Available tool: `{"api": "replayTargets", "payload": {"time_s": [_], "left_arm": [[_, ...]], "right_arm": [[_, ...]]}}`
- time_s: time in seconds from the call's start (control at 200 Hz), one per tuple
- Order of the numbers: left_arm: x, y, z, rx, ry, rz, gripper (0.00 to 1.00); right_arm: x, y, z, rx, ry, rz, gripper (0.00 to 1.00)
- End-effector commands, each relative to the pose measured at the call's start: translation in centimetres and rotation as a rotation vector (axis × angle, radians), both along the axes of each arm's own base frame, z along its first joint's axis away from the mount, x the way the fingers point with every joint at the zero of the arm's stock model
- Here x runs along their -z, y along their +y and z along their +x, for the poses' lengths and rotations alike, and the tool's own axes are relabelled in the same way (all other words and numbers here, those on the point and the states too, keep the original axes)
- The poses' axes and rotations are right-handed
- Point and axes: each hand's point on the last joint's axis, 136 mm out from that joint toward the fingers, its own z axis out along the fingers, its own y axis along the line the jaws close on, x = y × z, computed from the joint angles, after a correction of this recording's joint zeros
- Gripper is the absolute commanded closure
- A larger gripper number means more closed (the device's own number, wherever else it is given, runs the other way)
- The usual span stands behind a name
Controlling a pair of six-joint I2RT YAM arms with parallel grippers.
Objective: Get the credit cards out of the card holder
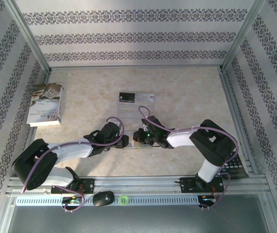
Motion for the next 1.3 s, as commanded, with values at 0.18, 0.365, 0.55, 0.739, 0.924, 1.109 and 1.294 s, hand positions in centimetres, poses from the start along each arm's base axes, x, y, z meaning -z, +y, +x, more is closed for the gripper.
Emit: {"api": "replayTargets", "payload": {"time_s": [0.18, 0.365, 0.55, 0.739, 0.924, 1.109, 1.294], "left_arm": [[2.1, -0.6, -0.1, 0.005, 0.038, 0.051, 0.52], [3.1, -0.6, -0.6, 0.004, 0.066, 0.046, 0.55], [3.7, -0.3, -0.8, 0.008, 0.083, 0.068, 0.6], [4.1, 0.1, -1.1, 0.003, 0.09, 0.078, 0.61], [1.0, -0.6, -0.2, 0.028, 0.003, 0.032, 0.5], [-0.9, -2.0, 0.7, 0.073, -0.056, 0.046, 0.46], [1.5, -1.5, 1.1, 0.047, -0.004, 0.13, 0.48]], "right_arm": [[0.3, -2.6, -0.7, 0.025, -0.033, -0.151, 1.0], [0.4, -4.3, -0.9, 0.059, -0.045, -0.194, 1.0], [0.1, -5.4, -0.9, 0.063, -0.055, -0.229, 1.0], [-0.4, -5.7, -0.9, 0.02, -0.077, -0.247, 1.0], [-0.4, -3.7, -1.2, -0.073, -0.1, -0.244, 1.0], [-0.9, -1.1, -1.0, -0.091, -0.115, -0.152, 1.0], [-0.9, -0.9, -1.1, -0.096, -0.103, -0.139, 1.0]]}}
